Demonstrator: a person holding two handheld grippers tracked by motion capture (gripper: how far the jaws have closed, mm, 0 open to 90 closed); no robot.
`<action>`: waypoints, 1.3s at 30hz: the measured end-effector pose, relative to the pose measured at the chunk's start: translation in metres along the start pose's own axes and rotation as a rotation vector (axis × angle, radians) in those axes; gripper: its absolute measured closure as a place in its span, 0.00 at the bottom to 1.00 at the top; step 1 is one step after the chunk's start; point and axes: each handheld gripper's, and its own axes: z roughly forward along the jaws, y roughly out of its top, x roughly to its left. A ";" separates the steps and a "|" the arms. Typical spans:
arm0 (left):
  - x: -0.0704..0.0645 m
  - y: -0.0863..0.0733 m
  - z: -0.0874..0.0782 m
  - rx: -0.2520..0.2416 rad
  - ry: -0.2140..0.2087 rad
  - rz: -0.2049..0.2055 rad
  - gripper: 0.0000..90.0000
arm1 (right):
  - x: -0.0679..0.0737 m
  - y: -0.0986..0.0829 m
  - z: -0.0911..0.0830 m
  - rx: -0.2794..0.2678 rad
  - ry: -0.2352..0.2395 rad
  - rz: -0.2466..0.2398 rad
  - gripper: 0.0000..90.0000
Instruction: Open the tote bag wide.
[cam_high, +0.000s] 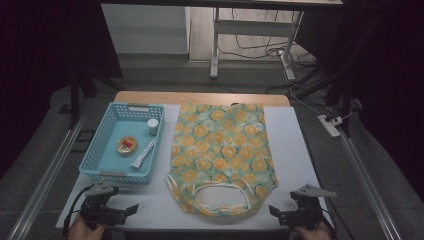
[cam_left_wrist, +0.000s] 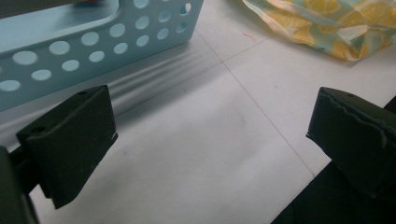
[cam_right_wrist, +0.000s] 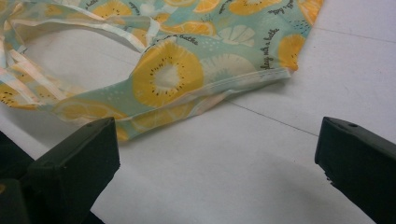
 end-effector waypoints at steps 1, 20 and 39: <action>0.000 0.000 0.000 -0.001 -0.001 -0.002 0.01 | 0.000 0.000 0.000 0.001 -0.001 -0.001 0.00; 0.000 0.000 0.000 0.002 0.002 0.000 0.01 | 0.001 0.000 0.000 0.000 -0.001 -0.004 0.00; 0.000 0.000 0.001 0.004 0.004 -0.003 0.01 | 0.008 0.006 0.000 -0.001 0.008 -0.045 0.00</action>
